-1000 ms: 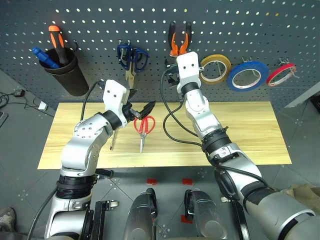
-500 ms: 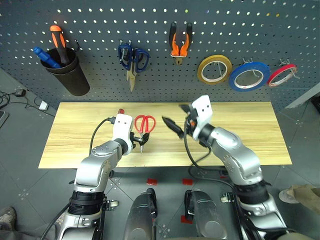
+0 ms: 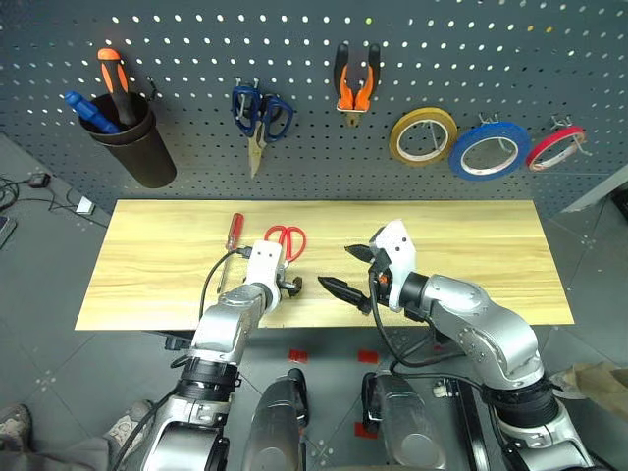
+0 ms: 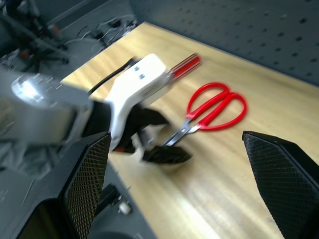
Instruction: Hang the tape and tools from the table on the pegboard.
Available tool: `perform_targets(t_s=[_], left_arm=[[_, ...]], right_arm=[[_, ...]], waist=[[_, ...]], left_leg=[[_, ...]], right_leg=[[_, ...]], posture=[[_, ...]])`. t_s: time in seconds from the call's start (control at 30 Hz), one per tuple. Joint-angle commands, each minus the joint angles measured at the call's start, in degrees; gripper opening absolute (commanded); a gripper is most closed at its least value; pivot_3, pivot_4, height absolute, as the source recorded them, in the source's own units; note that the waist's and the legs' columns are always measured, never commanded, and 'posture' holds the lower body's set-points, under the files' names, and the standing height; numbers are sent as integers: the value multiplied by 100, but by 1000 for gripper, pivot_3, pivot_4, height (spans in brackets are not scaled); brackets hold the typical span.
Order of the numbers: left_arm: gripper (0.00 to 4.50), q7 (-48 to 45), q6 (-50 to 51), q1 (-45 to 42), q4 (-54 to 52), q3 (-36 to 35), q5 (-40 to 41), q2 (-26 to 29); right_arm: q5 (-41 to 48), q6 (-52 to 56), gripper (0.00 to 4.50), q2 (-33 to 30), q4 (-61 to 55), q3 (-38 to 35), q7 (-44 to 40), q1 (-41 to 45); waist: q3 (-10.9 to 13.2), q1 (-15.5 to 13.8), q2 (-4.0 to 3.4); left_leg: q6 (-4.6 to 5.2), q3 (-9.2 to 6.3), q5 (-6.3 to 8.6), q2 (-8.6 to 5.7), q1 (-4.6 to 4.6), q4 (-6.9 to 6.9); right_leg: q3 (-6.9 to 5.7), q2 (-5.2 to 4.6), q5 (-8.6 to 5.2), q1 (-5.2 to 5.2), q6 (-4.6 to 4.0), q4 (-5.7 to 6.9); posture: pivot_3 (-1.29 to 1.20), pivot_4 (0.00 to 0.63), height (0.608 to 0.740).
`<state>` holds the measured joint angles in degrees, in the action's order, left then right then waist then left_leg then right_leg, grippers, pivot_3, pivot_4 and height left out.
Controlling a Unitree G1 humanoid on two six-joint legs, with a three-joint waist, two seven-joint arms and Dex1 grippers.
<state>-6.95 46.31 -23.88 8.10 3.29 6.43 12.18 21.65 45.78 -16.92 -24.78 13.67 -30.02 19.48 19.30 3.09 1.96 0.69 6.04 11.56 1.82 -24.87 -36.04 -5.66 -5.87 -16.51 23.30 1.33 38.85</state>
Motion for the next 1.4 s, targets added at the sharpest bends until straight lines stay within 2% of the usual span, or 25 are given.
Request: perform_targets(t_s=[0.03,0.37,0.47,0.87,1.2,1.4], left_arm=[[4453,48,-33,-87,463,288,-296,-75],[4453,281,426,-220,1138,-523,-80,-593],[3892,260,459,-178,1186,-396,-203,-566],[311,-244,571,10,1241,160,-469,-250],[292,-188,226,126,1006,-5,-488,-201],[292,-560,-840,811,-430,186,-469,-14]], right_arm=[[136,-14,4500,-31,-288,-14,-76,1],[191,23,4500,-293,-456,-50,-254,48],[262,92,4500,-360,-494,-100,-295,29],[650,443,4500,-262,-462,-271,-227,81],[492,275,4500,-256,-413,-159,-192,133],[-189,-510,4500,-478,-685,36,-58,241]], waist=[[0,0,0],[-2,15,-1],[-3,16,-2],[-18,17,-20],[-22,17,-27],[-20,44,-25]], left_leg=[[0,0,0,0,1,-1],[19,-2,11,1,11,-2],[20,-2,12,1,14,-2],[21,0,13,0,17,-1],[22,1,14,1,19,1],[5,8,9,4,16,9]], right_leg=[[0,0,0,-1,0,1],[-2,-1,0,-10,0,5],[-2,0,0,-10,1,9],[0,-3,1,-13,1,7],[2,-4,0,-13,2,6],[5,-4,0,-5,1,0]], posture=[[-191,361,740],[-215,363,740],[-215,363,740],[-215,359,740],[-215,353,740],[-221,351,740]])
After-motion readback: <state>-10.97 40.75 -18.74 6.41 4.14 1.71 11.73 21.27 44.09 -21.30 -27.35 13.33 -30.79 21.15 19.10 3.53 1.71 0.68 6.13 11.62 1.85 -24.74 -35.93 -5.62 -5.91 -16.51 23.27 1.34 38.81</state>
